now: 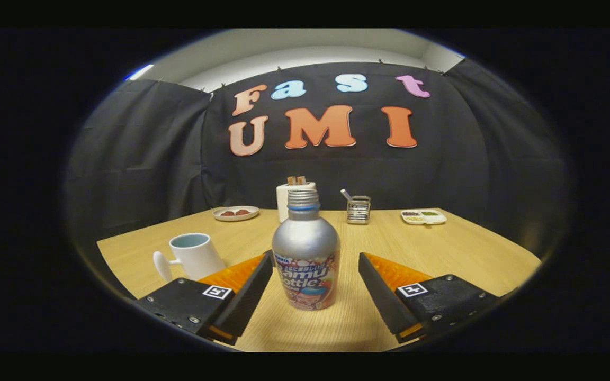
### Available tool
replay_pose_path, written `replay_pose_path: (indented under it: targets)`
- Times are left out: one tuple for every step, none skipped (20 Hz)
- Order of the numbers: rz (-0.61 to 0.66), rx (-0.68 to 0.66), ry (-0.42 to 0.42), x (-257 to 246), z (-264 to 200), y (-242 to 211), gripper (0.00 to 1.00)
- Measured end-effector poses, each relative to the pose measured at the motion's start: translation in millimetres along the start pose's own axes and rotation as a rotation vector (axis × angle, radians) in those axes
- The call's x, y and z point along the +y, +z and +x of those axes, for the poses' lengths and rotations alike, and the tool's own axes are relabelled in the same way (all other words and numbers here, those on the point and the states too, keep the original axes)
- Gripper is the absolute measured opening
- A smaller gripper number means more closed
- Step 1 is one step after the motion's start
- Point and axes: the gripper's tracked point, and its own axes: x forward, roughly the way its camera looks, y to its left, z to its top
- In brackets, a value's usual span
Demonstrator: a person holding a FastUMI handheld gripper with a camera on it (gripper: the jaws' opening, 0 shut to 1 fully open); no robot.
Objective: Take the bottle from table, then pour the juice into the cup, finally place the bottle on the coaster
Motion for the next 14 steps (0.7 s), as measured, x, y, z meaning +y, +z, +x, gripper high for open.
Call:
replay_pose_path:
  targets:
    - [0.005,0.014,0.002,0,3,-6,0.98]
    - [0.018,0.031,0.007,1,6,-13,0.98]
    - [0.033,0.047,0.015,3,8,-18,0.98]
    - [0.046,0.056,0.017,4,9,-22,0.98]
    - [0.054,0.063,0.015,5,11,-23,0.97]
    - [0.059,0.067,0.011,5,13,-26,0.94]
    - [0.064,0.072,0.01,6,15,-28,0.92]
    - [0.062,0.081,0.007,6,16,-29,0.86]
    - [0.058,0.078,0.0,6,18,-26,0.81]
    - [0.047,0.098,-0.005,7,17,-28,0.79]
    - [0.042,0.109,-0.004,9,17,-28,0.79]
    - [0.036,0.121,0.009,14,16,-27,0.77]
    - [0.026,0.132,0.015,17,16,-26,0.77]
    - [0.011,0.132,0.01,17,16,-23,0.76]
